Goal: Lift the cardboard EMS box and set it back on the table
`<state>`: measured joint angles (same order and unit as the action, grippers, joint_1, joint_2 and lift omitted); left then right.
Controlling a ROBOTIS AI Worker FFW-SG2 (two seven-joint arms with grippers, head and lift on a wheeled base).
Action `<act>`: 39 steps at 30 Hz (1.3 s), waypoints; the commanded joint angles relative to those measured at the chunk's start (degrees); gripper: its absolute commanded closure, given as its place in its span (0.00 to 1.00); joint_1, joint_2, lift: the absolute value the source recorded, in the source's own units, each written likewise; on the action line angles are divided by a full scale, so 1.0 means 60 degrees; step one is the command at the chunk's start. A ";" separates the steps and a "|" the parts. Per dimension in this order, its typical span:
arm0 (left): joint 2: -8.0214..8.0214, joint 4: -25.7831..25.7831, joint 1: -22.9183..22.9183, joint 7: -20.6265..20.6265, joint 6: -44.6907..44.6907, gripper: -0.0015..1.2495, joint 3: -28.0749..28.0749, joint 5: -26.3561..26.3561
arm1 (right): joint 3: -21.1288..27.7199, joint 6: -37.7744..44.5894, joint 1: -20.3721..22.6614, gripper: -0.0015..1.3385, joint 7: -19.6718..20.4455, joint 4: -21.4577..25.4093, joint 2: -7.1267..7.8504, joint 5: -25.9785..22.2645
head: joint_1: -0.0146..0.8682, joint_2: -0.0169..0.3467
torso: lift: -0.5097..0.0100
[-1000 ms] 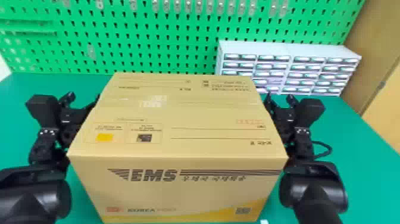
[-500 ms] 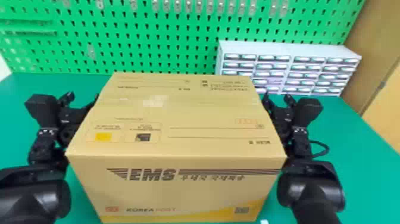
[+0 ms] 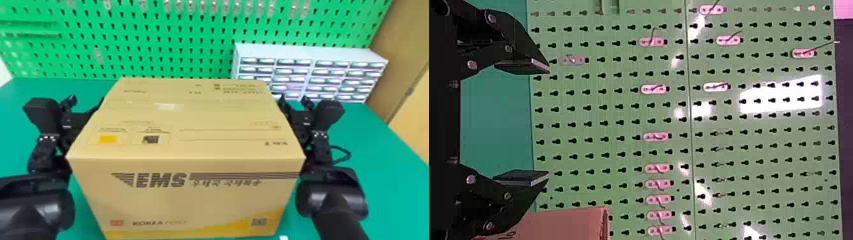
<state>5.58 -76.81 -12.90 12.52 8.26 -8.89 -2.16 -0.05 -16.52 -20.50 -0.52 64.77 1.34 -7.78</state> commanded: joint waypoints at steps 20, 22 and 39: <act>0.0008 -0.0425 -0.0560 -0.0006 0.0000 0.40 -0.0086 -0.0064 | -0.0519 0.0747 -0.0582 0.43 -0.0001 0.1055 0.0216 -0.0183 | 0.78 0.00 | 0.80; 0.0008 -0.0440 -0.0574 -0.0006 0.0015 0.40 -0.0101 -0.0064 | -0.0505 0.0791 -0.0597 0.43 -0.0001 0.1114 0.0201 -0.0139 | 0.78 0.00 | 0.80; 0.0008 -0.0454 -0.0589 -0.0021 0.0015 0.40 -0.0145 -0.0079 | -0.0431 0.0835 -0.0567 0.43 -0.0001 0.1202 0.0187 -0.0022 | 0.78 0.00 | 0.80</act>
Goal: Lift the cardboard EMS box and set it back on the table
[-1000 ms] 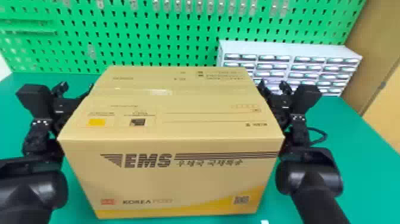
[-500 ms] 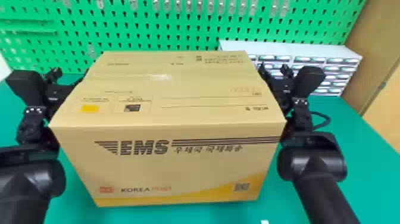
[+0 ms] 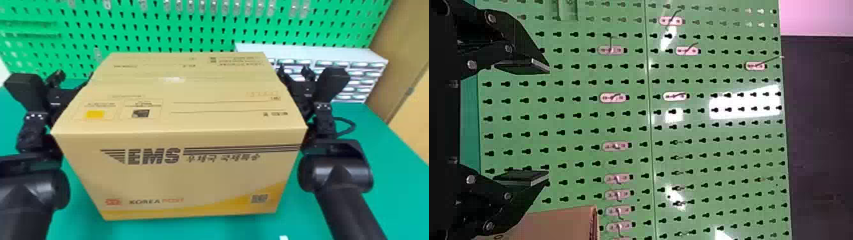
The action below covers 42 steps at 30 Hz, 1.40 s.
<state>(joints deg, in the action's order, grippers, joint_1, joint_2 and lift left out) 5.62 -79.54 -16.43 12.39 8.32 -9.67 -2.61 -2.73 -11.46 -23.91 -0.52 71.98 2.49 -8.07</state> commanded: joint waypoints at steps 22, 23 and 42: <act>0.0000 0.0000 0.0014 -0.0014 -0.0010 0.40 -0.0072 -0.0034 | 0.0103 0.0065 0.0015 0.43 -0.0001 0.0000 -0.0020 0.0144 | 0.78 0.00 | 0.80; 0.0000 0.0000 0.0014 -0.0014 -0.0010 0.40 -0.0072 -0.0034 | 0.0118 0.0094 0.0030 0.43 -0.0001 0.0000 -0.0020 0.0144 | 0.78 0.00 | 0.80; 0.0000 0.0044 0.0469 -0.0131 -0.0010 0.40 -0.0409 0.0127 | 0.0616 0.0153 0.0689 0.43 -0.0001 -0.0087 -0.0005 0.0524 | 0.78 0.00 | 0.80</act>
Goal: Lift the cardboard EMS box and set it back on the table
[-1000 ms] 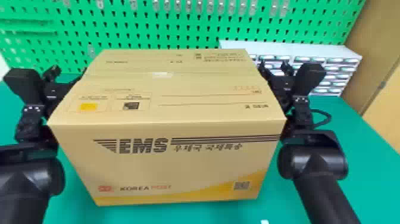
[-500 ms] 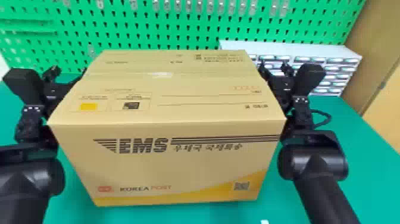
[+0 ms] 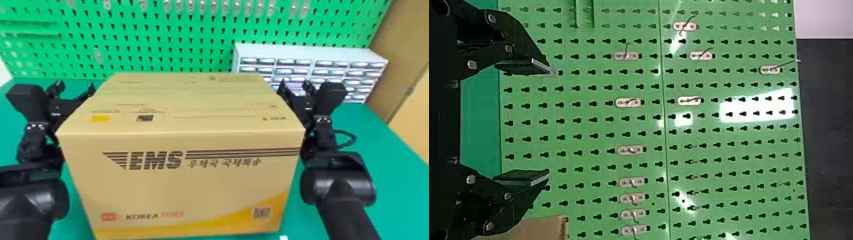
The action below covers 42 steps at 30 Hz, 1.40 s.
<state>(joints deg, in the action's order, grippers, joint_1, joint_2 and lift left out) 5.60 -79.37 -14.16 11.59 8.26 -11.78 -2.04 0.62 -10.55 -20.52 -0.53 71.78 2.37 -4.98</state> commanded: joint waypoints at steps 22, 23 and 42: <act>0.0004 0.0250 0.0338 0.0002 -0.0117 0.40 0.0001 -0.0027 | 0.0366 0.0000 0.0636 0.43 0.0000 -0.0245 0.0059 0.0097 | 0.78 0.00 | 0.80; 0.0004 0.0235 0.0353 0.0002 -0.0117 0.40 -0.0014 -0.0027 | 0.0366 0.0000 0.0636 0.43 0.0000 -0.0245 0.0059 0.0097 | 0.78 0.00 | 0.80; 0.0018 0.0235 0.0338 0.0060 -0.0117 0.40 -0.0922 0.0251 | 0.1054 0.0147 0.0959 0.43 0.0000 0.0253 0.0410 -0.0005 | 0.78 0.00 | 0.80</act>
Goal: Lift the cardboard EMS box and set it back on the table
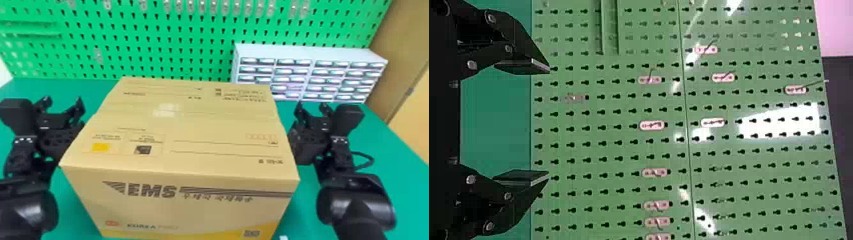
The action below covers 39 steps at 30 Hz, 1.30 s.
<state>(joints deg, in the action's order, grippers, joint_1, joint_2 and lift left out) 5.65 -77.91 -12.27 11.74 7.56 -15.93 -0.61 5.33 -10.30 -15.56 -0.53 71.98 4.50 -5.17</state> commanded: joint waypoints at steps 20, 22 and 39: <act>0.0011 -0.0081 0.0097 0.0138 0.0044 0.40 -0.0700 0.0014 | 0.0840 0.0295 0.0352 0.43 0.0001 0.0718 0.0084 0.0203 | 0.78 0.00 | 0.80; -0.0004 -0.0081 0.0097 0.0138 0.0044 0.40 -0.0700 0.0014 | 0.0840 0.0295 0.0367 0.43 0.0001 0.0733 0.0084 0.0218 | 0.78 0.00 | 0.80; -0.0004 -0.0125 0.0112 0.0138 0.0161 0.40 -0.0612 -0.0132 | 0.0943 0.0383 0.0440 0.41 0.0001 0.0938 0.0070 0.0291 | 0.78 0.00 | 0.80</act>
<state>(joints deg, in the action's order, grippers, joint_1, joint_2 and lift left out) 5.64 -78.61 -11.61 12.57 8.42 -19.89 -1.28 10.97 -8.00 -12.89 -0.54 77.53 5.01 -3.43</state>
